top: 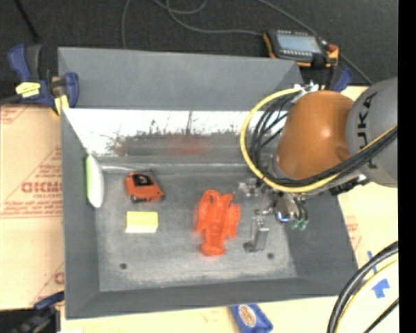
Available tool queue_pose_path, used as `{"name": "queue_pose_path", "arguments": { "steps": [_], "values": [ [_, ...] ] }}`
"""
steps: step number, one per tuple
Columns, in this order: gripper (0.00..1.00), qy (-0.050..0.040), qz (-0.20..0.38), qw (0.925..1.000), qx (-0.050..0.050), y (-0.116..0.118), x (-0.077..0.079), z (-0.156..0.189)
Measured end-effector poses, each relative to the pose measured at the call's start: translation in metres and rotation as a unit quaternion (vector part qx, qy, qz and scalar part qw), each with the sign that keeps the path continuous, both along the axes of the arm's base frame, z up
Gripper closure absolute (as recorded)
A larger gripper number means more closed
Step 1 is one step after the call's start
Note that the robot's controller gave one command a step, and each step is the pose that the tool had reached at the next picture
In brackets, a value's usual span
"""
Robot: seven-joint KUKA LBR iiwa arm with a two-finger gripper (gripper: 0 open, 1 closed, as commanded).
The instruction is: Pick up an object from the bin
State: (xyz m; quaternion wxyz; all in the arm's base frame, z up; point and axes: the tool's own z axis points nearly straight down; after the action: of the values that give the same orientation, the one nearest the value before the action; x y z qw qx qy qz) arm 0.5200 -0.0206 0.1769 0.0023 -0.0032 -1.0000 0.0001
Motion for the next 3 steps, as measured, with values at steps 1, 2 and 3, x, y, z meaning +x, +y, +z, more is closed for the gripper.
{"name": "queue_pose_path", "arguments": {
  "steps": [1, 2, 3],
  "values": [
    [0.00, -0.0036, 0.000, 1.0000, 0.000, 0.000, 0.001, 0.004],
    [0.00, -0.0077, -0.022, 0.9997, 0.000, 0.038, 0.014, -0.034],
    [0.00, -0.0039, -0.094, 0.9956, 0.002, 0.049, 0.021, -0.078]
  ]
}}
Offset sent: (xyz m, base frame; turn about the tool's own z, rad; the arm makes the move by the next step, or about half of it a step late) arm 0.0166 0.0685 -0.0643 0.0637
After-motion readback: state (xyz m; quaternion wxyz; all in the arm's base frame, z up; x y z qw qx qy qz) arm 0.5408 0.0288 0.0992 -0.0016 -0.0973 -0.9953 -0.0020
